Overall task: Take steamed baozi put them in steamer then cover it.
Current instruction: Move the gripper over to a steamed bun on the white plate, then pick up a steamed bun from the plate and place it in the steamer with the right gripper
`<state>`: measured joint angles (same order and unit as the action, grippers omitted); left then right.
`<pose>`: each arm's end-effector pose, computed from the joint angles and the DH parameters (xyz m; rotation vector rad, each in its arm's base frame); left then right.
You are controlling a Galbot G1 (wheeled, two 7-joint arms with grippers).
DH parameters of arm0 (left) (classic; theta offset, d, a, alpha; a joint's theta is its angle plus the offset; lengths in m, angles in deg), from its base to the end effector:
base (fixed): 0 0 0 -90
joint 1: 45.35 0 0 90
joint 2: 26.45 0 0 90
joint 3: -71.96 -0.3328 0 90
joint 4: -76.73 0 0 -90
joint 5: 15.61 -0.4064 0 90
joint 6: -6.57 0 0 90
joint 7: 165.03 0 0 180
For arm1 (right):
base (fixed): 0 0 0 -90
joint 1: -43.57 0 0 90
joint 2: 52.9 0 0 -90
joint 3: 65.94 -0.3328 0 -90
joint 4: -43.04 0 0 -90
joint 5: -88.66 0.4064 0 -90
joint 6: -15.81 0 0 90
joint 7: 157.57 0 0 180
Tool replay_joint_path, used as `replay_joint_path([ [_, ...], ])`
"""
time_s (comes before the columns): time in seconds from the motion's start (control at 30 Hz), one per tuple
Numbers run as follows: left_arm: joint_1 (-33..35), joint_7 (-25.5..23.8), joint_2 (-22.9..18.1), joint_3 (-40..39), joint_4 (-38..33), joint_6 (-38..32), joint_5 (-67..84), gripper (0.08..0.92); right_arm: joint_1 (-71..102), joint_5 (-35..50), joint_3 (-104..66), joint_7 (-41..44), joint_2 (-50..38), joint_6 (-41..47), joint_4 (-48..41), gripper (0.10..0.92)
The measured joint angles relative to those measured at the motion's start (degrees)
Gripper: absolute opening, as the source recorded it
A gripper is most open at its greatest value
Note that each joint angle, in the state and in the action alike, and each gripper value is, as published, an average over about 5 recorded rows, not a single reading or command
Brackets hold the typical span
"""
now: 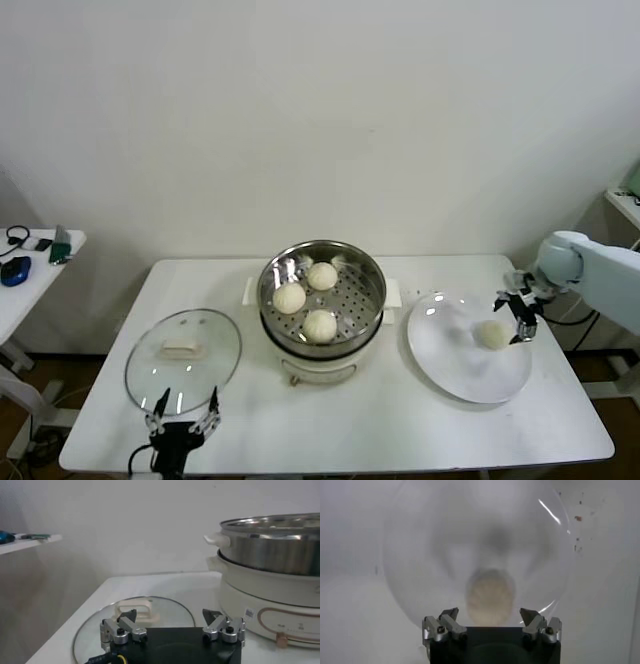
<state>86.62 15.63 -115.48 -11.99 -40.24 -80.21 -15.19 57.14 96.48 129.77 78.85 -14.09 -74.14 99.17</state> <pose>0.1689 0.0407 -0.3508 0.1310 -2.8210 -0.0944 0.5654 -0.2322 -0.2305 1.2057 -1.2660 1.3538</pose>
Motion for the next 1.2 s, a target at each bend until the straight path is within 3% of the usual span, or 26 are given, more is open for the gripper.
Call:
replay_joint_path([
  [0.37,0.33,0.1,-0.02,-0.08,-0.13,-0.14,-0.17,0.823,5.58,-2.88,-5.93,-0.86,2.15,-0.07,-3.73,0.817],
  [0.63,0.2,0.24,-0.06,-0.13,-0.22,-0.16,-0.16,0.823,5.93,-2.82,-6.67,-0.73,1.63,0.88,-3.3,0.656],
  [0.77,0.22,0.27,-0.09,-0.2,-0.43,-0.25,-0.15,0.823,4.21,-1.78,-5.38,-0.38,0.8,1.76,-1.88,0.62],
  [0.97,0.13,0.28,-0.08,-0.35,-0.72,-0.33,-0.11,0.823,-4.6,2.92,1.3,-0.21,0.04,3.36,3.15,0.619],
  [1.2,-0.22,0.14,0.23,-0.68,-1.15,-0.01,0.08,0.823,-23.9,14.8,13.33,-0.02,3.29,7.0,12.25,0.619],
])
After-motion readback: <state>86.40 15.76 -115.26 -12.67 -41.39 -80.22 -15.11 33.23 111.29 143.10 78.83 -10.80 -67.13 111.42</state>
